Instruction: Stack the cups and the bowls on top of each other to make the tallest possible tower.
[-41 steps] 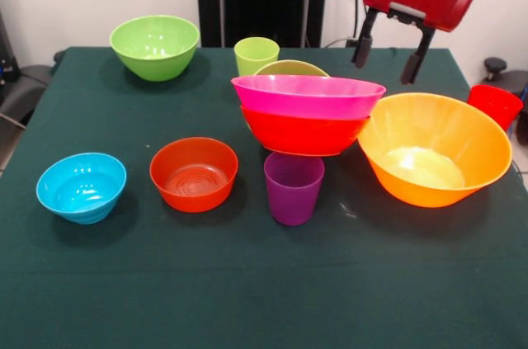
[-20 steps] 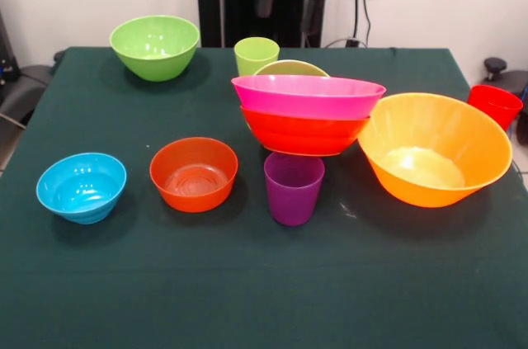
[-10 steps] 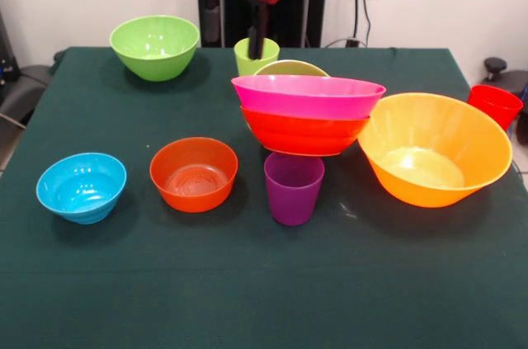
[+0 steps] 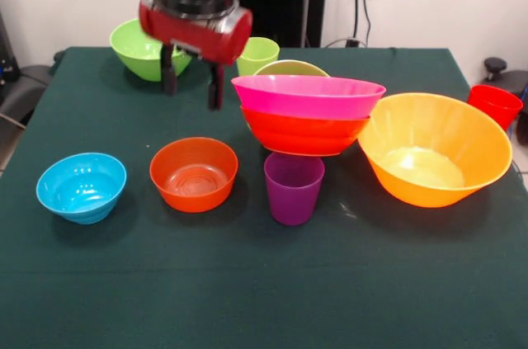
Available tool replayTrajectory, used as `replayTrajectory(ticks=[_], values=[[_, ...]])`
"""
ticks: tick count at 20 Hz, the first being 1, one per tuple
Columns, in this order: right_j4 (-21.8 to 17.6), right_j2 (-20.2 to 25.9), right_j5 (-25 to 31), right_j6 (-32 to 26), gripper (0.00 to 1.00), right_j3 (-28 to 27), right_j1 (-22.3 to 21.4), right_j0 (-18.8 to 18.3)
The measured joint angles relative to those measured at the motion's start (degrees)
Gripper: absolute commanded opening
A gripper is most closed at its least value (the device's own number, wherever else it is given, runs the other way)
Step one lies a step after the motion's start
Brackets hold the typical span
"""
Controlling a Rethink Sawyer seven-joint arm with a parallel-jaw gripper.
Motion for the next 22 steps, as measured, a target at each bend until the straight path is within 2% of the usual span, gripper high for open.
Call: replayTrajectory(ticks=[9, 22], values=[[-4.9, 5.9, -0.4, -6.1, 1.0, -4.7, 6.3, -4.5], [-7.3, 10.3, -0.4, -6.6, 1.0, -5.8, 9.4, -6.0]])
